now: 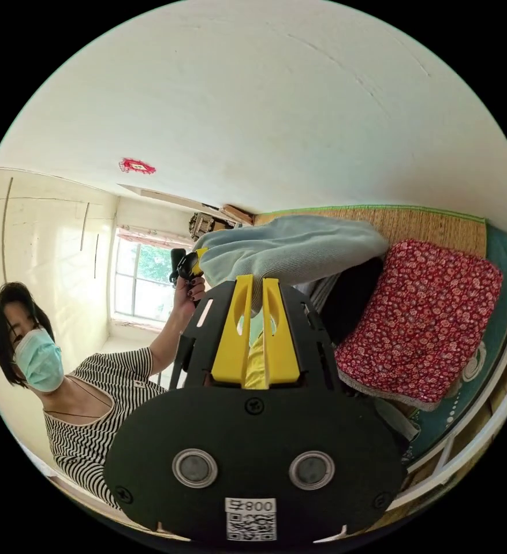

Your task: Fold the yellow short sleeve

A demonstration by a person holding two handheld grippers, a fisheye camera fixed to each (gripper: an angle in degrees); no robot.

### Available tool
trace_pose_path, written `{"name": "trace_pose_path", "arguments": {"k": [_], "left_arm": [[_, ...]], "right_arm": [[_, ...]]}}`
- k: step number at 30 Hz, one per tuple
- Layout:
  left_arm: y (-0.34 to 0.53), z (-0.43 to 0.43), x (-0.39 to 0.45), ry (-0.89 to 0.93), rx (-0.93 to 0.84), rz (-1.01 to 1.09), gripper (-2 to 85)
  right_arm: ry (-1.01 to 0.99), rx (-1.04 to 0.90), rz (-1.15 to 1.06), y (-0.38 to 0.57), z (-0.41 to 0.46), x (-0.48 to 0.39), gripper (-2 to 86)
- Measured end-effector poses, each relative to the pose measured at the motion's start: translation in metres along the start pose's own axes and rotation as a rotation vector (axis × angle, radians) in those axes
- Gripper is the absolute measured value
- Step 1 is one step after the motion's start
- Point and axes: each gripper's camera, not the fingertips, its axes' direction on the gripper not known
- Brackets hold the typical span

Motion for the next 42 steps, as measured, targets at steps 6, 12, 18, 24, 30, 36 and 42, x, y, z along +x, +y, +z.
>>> {"name": "trace_pose_path", "arguments": {"k": [6, 12, 18, 24, 30, 36, 42], "left_arm": [[-0.052, 0.024, 0.037, 0.103, 0.035, 0.12, 6.6], [-0.047, 0.057, 0.053, 0.194, -0.023, 0.199, 6.6], [0.039, 0.129, -0.012, 0.084, -0.296, -0.027, 7.5], [0.111, 0.152, -0.068, 0.118, -0.514, -0.253, 8.0], [0.094, 0.073, -0.047, -0.088, -0.395, -0.082, 10.6], [0.082, -0.015, -0.083, -0.267, -0.095, -0.191, 14.6], [0.067, -0.032, -0.133, -0.218, -0.03, -0.284, 17.5]], "right_arm": [[0.08, 0.144, -0.073, -0.02, -0.064, -0.045, 2.0], [0.285, 0.184, -0.188, 0.009, -0.109, -0.1, 1.9], [0.577, -0.054, 0.006, 0.079, -0.069, -0.049, 1.7], [0.677, -0.241, 0.282, 0.131, -0.02, 0.039, 0.6], [0.453, -0.179, 0.03, 0.112, 0.034, -0.005, 3.0], [0.286, -0.242, -0.043, 0.082, 0.134, -0.011, 9.1], [0.197, -0.235, 0.114, 0.078, 0.173, 0.034, 10.2]]}}
